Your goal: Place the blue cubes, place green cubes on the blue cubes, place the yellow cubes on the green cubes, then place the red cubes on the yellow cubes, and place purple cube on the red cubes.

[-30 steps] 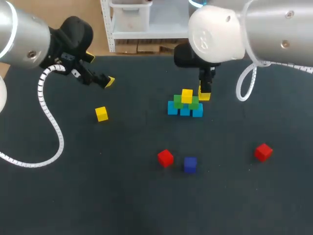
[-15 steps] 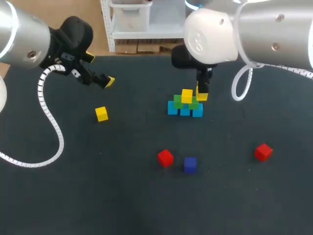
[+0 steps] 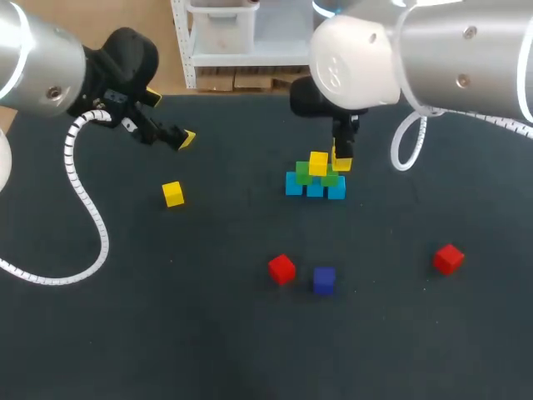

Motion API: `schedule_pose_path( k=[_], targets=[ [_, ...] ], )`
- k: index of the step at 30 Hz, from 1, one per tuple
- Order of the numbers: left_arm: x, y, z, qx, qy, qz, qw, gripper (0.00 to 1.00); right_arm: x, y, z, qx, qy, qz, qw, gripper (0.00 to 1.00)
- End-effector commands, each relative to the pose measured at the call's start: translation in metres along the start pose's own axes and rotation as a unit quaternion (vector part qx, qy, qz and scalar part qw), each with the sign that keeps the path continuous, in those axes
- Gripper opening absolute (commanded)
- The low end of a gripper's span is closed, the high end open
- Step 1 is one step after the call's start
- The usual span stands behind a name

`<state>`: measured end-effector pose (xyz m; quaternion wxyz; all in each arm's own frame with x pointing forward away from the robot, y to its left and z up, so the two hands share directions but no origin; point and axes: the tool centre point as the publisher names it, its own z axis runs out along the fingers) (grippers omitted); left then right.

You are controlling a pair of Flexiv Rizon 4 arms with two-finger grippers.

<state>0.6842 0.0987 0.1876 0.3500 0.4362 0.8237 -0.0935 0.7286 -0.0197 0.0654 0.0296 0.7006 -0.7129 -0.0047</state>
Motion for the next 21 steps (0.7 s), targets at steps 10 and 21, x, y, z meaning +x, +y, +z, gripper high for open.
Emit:
schedule_pose_path(
  k=[10, 21],
  targets=[
    [0.0013, 0.0010, -0.0006, 0.002, -0.002, 0.001, 1.000, 1.00, -0.0024, 0.0000, -0.0023, 0.000, -0.001, -0.007, 1.000, 0.00],
    [0.0013, 0.0010, -0.0006, 0.002, -0.002, 0.001, 1.000, 1.00, -0.0039, 0.0061, 0.0025, -0.002, -0.006, -0.005, 1.000, 0.04]
  ],
)
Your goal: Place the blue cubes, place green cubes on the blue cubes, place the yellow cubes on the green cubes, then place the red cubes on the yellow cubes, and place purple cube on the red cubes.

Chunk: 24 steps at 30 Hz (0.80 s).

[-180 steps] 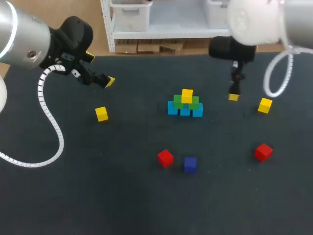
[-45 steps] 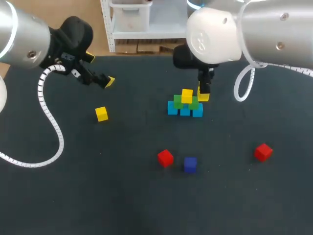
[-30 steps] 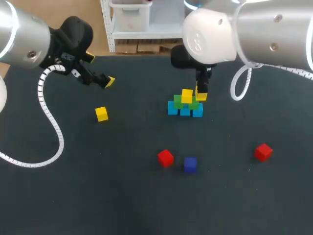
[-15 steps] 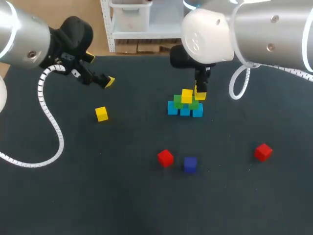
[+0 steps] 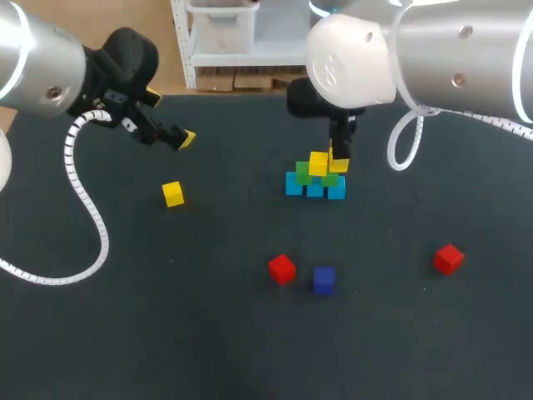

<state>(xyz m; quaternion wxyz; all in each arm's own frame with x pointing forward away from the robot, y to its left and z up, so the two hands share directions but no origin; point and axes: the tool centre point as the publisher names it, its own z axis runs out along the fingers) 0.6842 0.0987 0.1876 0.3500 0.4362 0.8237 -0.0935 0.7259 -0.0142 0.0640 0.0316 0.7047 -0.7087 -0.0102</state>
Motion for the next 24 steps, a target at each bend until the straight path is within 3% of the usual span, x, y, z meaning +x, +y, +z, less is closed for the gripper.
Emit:
schedule_pose_path(
  k=[1, 24],
  targets=[
    [0.0013, 0.0010, -0.0006, 0.002, -0.002, 0.001, 1.000, 1.00, 0.0016, 0.0036, 0.0016, 0.003, -0.004, 0.001, 1.000, 0.05],
    [0.0013, 0.0010, -0.0006, 0.002, -0.002, 0.001, 1.000, 1.00, -0.0010, 0.0009, 0.0054, 0.007, -0.004, 0.001, 1.000, 0.09]
  ],
)
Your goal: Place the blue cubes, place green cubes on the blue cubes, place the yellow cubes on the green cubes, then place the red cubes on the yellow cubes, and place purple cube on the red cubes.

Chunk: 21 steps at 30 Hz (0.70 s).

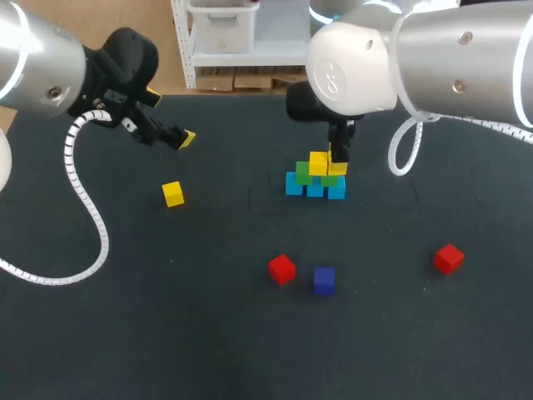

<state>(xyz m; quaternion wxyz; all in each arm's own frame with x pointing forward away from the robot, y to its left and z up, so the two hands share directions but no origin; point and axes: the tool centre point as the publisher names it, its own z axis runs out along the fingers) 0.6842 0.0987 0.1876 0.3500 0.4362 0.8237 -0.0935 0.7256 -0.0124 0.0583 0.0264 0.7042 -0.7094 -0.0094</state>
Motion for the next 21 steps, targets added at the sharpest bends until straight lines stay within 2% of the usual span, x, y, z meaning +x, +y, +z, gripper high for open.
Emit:
schedule_pose_path(
  k=[1, 21],
  targets=[
    [0.0013, 0.0010, -0.0006, 0.002, -0.002, 0.001, 1.000, 1.00, 0.0010, 0.0007, -0.0004, 0.003, -0.001, 0.000, 1.000, 0.09],
    [0.0013, 0.0010, -0.0006, 0.002, -0.002, 0.001, 1.000, 1.00, -0.0022, -0.0012, 0.0019, 0.003, 0.000, -0.006, 1.000, 0.14]
  ],
)
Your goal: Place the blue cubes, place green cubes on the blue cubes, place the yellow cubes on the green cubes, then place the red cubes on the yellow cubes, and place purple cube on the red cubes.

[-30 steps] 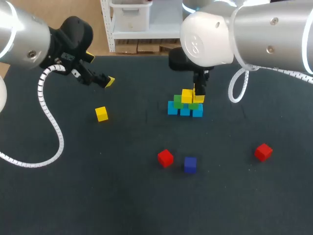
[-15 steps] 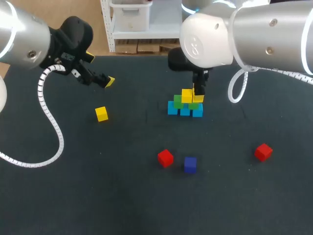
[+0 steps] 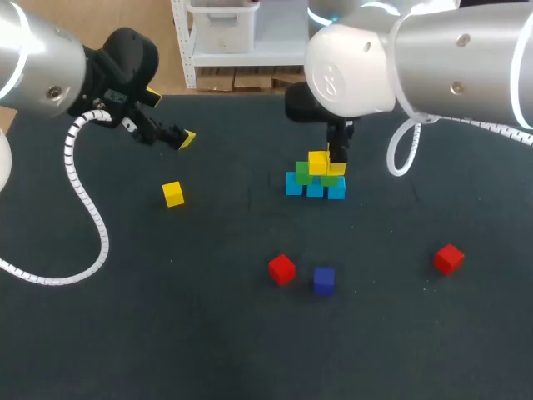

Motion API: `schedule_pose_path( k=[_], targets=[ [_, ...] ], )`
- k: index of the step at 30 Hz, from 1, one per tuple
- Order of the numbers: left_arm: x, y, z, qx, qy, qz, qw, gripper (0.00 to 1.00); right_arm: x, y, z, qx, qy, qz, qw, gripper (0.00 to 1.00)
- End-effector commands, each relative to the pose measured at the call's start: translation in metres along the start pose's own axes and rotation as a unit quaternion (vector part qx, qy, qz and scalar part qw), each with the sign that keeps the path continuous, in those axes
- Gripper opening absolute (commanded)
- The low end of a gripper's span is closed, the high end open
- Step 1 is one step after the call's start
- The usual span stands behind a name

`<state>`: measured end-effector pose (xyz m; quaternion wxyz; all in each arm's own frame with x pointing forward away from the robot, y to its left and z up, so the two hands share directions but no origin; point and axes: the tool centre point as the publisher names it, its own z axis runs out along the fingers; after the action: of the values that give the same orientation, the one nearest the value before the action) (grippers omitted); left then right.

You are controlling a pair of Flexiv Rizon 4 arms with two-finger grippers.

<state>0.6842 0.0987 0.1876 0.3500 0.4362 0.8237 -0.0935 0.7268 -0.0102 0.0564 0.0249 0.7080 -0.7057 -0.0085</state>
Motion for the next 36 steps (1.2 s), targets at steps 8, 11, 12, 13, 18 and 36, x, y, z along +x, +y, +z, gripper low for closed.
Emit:
schedule_pose_path(
  k=[8, 11, 12, 13, 18, 36],
  targets=[
    [0.001, 0.001, -0.001, 0.002, -0.002, 0.001, 1.000, 1.00, 0.001, 0.000, 0.002, 0.007, 0.009, -0.004, 1.000, 0.47],
    [0.001, 0.001, -0.001, 0.002, -0.002, 0.001, 1.000, 1.00, 0.002, 0.000, 0.002, 0.007, 0.009, -0.002, 1.000, 1.00],
    [0.001, 0.001, -0.001, 0.002, -0.002, 0.001, 1.000, 1.00, 0.002, 0.000, 0.002, 0.007, 0.010, -0.001, 1.000, 1.00],
    [0.001, 0.001, -0.001, 0.002, -0.002, 0.001, 1.000, 1.00, 0.002, 0.000, 0.002, 0.007, 0.010, -0.001, 1.000, 1.00],
    [0.001, 0.001, -0.001, 0.002, -0.002, 0.001, 1.000, 1.00, 0.006, -0.001, -0.004, 0.010, -0.002, 0.011, 1.000, 1.00],
    [0.001, 0.001, -0.001, 0.002, -0.002, 0.001, 1.000, 1.00, 0.065, -0.015, -0.051, 0.080, -0.162, 0.130, 0.975, 1.00]
  ],
)
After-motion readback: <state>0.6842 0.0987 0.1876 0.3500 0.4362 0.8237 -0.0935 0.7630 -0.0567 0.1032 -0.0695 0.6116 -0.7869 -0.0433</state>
